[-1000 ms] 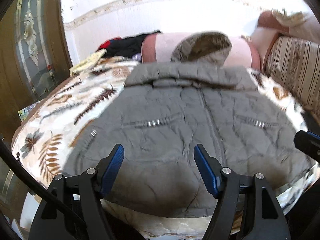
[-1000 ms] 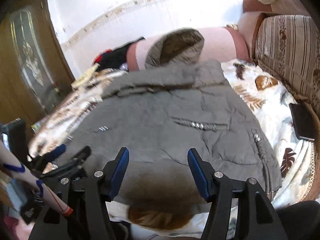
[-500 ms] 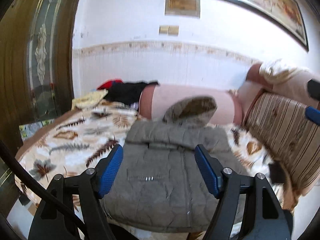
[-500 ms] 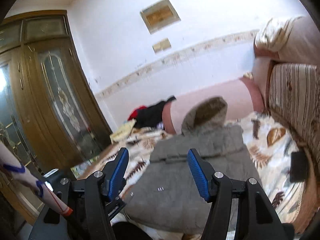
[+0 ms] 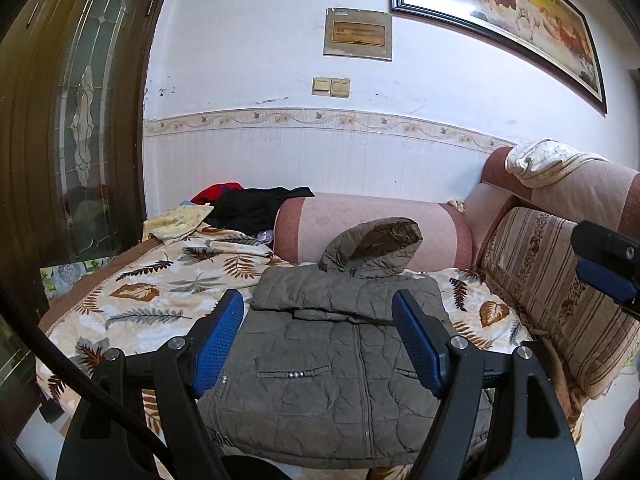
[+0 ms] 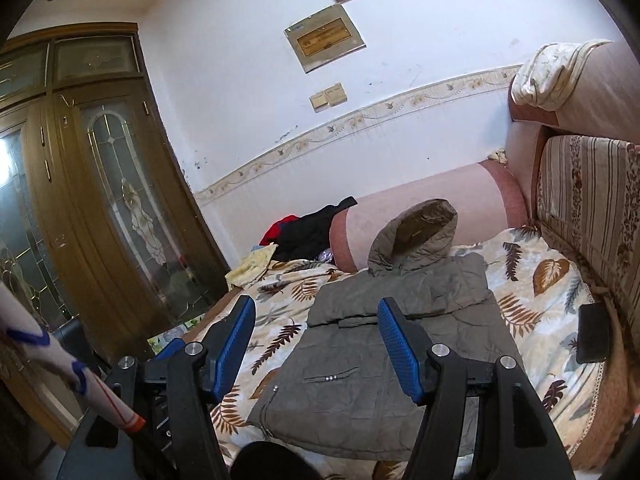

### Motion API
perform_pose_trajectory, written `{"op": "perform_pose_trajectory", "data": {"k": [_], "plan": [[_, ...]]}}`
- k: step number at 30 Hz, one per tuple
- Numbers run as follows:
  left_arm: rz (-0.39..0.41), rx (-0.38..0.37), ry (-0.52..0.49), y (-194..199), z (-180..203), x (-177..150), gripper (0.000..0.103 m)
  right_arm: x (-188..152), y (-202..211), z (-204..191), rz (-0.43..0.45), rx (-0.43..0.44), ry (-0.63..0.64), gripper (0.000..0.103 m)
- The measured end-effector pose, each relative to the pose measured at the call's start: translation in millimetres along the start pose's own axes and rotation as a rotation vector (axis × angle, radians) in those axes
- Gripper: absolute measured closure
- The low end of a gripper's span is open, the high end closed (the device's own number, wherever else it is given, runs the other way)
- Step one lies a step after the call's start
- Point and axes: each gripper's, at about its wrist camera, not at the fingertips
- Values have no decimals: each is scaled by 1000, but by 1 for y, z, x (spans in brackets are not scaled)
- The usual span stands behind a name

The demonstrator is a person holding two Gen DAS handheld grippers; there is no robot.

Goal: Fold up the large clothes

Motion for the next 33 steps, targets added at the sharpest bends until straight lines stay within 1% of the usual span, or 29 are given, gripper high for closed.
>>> {"op": "perform_pose_trajectory", "data": {"k": [4, 10, 13, 16, 20, 25, 27, 29, 31, 33], "plan": [[-23, -5, -15, -17, 6, 0, 27, -3, -12, 6, -22, -17, 8, 35], [-74, -14, -46, -49, 17, -6, 27, -8, -42, 32, -85, -44, -46, 35], [-107, -8, -58, -71, 19, -10, 27, -10, -59, 45, -113, -58, -66, 35], [-145, -4, -46, -99, 15, -14, 27, -11, -76, 59, -138, -82, -79, 35], [-217, 19, -24, -148, 2, -25, 27, -17, -108, 83, -187, -127, -109, 35], [-304, 52, 20, -215, -11, -42, 27, -33, -167, 119, -304, -171, -181, 35], [-329, 68, 35, -247, -13, -45, 27, -34, -194, 132, -356, -189, -201, 35], [-342, 76, 44, -278, -12, -42, 27, -26, -211, 140, -378, -212, -203, 35], [-341, 76, 43, -311, -8, -37, 27, -9, -229, 146, -385, -245, -177, 36], [-341, 103, 26, -343, -5, -35, 27, 15, -246, 150, -371, -271, -153, 36]]}}
Point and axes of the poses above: each gripper's, at about its wrist camera, not at the fingertips, and y roughly against the way its jaws point, z to its right, x to its top, and after that the axes turned 2 degrees about -x, right-handed
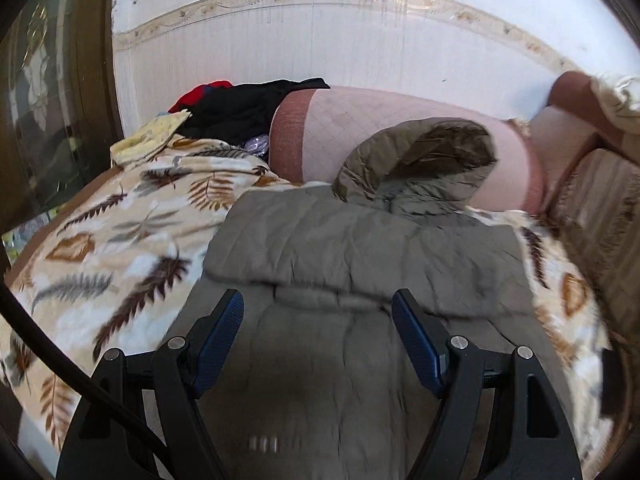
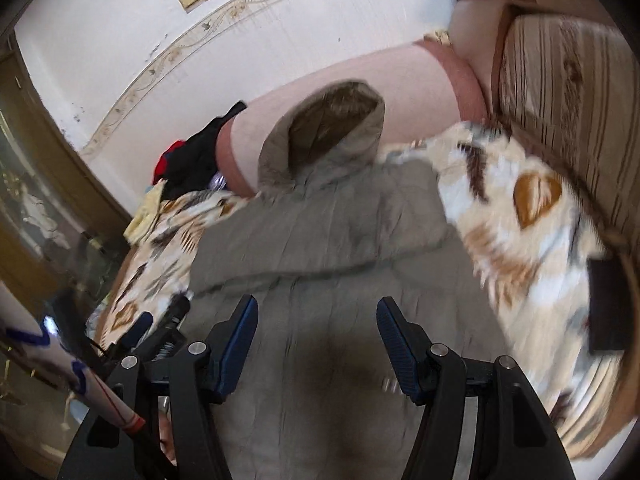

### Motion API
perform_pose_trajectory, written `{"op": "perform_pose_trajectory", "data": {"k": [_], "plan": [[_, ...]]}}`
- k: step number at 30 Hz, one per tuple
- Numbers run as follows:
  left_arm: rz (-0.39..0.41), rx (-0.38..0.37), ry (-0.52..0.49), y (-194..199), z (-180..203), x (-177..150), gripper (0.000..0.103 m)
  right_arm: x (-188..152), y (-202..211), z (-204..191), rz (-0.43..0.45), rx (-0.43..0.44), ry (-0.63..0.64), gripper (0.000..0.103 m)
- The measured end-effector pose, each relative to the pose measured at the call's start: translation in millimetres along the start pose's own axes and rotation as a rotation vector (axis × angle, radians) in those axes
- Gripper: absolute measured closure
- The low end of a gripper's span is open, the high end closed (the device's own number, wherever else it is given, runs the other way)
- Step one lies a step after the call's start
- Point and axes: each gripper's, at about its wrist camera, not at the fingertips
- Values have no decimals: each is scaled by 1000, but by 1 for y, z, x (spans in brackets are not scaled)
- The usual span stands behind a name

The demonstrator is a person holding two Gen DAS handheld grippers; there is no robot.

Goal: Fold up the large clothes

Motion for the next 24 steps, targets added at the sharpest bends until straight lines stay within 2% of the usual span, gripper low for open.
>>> {"op": "perform_pose_trajectory", "data": {"k": [3, 5, 7, 8, 10, 13, 16, 18, 20, 24], "plan": [[-13, 30, 16, -48, -2, 0, 27, 41, -12, -2, 16, -14, 5, 37], [-12, 39, 41, -73, -8, -11, 27, 71, -24, -2, 22, -40, -1, 37], [-87, 32, 13, -97, -8, -15, 27, 105, -47, -7, 26, -112, 34, 37], [-98, 3, 10, -104, -10, -15, 27, 118, -58, -9, 32, -150, 53, 37], [-76, 7, -4, -109, -13, -12, 27, 149, -88, -7, 27, -199, 74, 37], [-63, 44, -24, -117, -16, -10, 27, 198, -138, 11, -24, -141, -15, 38], [-69, 34, 3, -118, -21, -9, 27, 238, -175, 22, 17, -150, -119, 40], [-51, 58, -4, -118, -21, -8, 27, 256, -200, 28, 15, -113, -188, 40], [-37, 80, -10, -117, -21, -8, 27, 268, -222, 32, 15, -115, -246, 40], [-27, 91, 7, -117, -25, -6, 27, 284, -254, 30, 37, -80, -319, 40]]}}
Point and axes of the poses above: each gripper's, at about its wrist camera, not at the fingertips, and y roughly against the way its jaws point, z to its right, x to its top, and after that the axes turned 2 degrees about -x, right-handed
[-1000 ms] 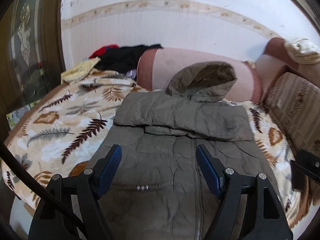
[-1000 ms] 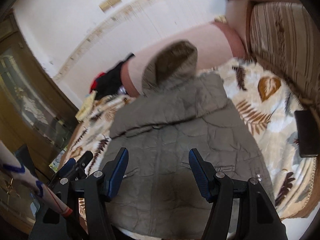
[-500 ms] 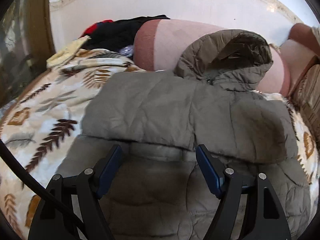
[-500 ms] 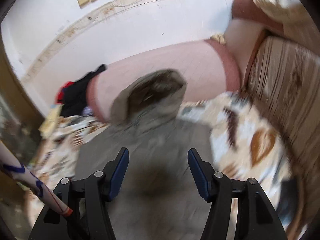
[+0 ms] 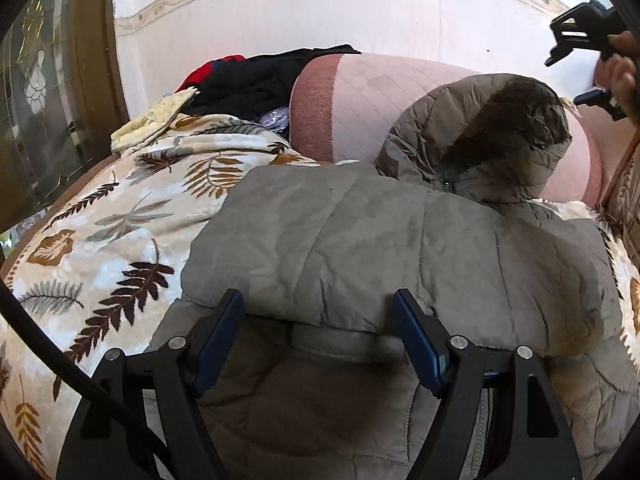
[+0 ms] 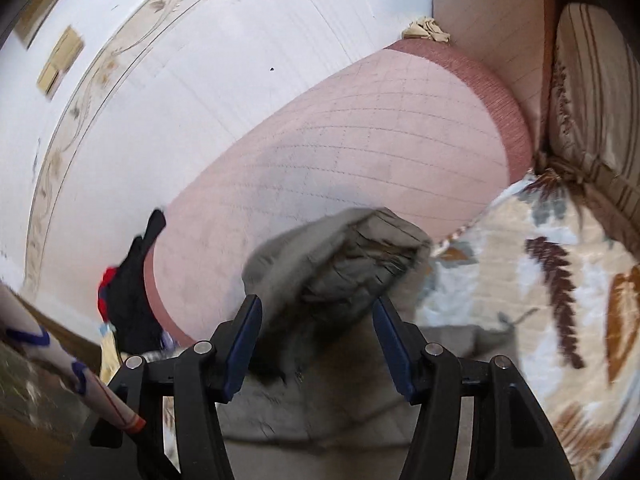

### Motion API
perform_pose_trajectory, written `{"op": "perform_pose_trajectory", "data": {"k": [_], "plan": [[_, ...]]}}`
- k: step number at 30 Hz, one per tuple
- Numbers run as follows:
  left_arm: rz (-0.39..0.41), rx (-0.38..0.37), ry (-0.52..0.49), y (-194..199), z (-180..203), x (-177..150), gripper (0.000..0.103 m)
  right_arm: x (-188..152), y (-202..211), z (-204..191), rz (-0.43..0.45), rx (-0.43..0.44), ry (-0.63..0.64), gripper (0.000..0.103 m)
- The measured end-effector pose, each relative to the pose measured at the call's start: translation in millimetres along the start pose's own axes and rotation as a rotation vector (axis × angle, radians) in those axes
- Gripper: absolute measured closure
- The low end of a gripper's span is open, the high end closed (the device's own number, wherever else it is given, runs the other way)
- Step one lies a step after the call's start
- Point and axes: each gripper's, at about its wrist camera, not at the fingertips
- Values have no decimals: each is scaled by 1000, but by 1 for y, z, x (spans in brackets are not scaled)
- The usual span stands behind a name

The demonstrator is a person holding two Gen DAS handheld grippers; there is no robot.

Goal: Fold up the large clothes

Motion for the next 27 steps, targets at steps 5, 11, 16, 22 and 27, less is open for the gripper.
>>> {"op": "perform_pose_trajectory", "data": {"k": [5, 11, 16, 22, 27], "plan": [[11, 14, 7, -2, -3, 1, 27, 9, -32, -8, 5, 2, -33, 40], [5, 11, 10, -7, -3, 3, 27, 1, -52, -14, -33, 44, 15, 93], [3, 9, 40, -7, -9, 6, 27, -25, -11, -25, 2, 187, 65, 95], [16, 20, 94, -4, -26, 13, 27, -61, 53, -46, 14, 297, 119, 96], [29, 22, 160, -2, -48, 20, 27, -110, 101, -56, 11, 374, 201, 96]]}}
Point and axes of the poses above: each gripper's, at about its wrist camera, not at the fingertips, and y roughly against the way its jaws point, z to its right, x to its top, and after that the axes turned 2 degrees about -x, right-handed
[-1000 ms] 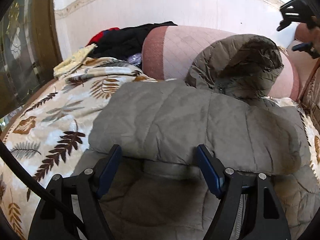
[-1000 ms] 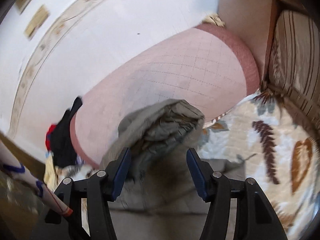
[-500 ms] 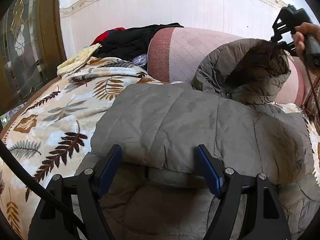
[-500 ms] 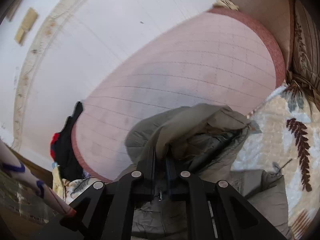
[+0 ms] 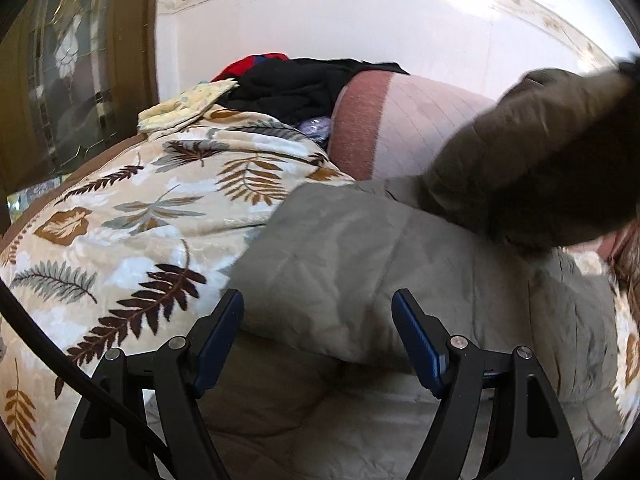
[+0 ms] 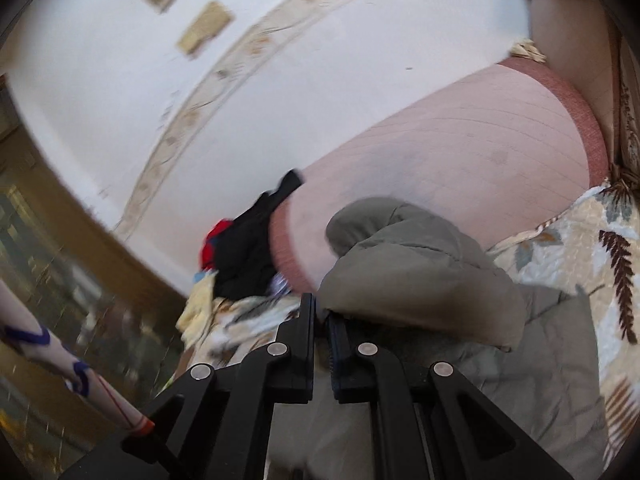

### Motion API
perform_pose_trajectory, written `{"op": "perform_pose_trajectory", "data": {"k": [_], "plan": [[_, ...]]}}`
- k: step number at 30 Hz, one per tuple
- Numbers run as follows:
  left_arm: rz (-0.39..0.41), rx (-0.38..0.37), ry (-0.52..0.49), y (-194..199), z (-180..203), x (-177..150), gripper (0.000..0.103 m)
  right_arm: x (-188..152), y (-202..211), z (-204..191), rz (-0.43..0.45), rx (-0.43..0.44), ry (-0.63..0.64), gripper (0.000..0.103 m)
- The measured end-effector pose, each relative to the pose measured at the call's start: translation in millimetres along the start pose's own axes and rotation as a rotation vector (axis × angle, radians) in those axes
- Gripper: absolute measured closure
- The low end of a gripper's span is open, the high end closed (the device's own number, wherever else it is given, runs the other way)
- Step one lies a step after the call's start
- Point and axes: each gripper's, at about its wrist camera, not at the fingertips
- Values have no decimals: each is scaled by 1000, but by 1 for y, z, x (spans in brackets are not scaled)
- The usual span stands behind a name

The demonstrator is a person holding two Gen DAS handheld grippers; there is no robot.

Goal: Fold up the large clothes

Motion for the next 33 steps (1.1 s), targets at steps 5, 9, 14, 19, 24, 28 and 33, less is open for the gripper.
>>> {"op": "perform_pose_trajectory", "data": {"k": [5, 9, 14, 19, 24, 28, 33], "plan": [[39, -17, 84, 7, -25, 13, 27, -83, 29, -8, -62, 22, 63, 96], [67, -78, 107, 15, -32, 18, 27, -161, 28, 18, -148, -8, 53, 96], [75, -251, 49, 19, -9, 16, 27, -232, -13, 67, -281, -96, 0, 102], [35, -322, -109, 0, 35, 2, 27, -252, -48, 111, -359, -153, -92, 102], [-79, -292, -94, -32, 43, -2, 27, -237, -28, 98, -328, -146, 14, 102], [-12, -310, -22, -22, 28, 13, 27, -183, 7, 74, -169, -150, 134, 101], [-17, -329, -29, -25, 34, 17, 27, -105, -9, 69, -38, -257, 218, 96]]}}
Point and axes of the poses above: each gripper's, at about its wrist camera, not at the fingertips, and y roughly against the way its jaws point, z to its right, x to its top, and after that the axes turned 2 degrees about -x, right-handed
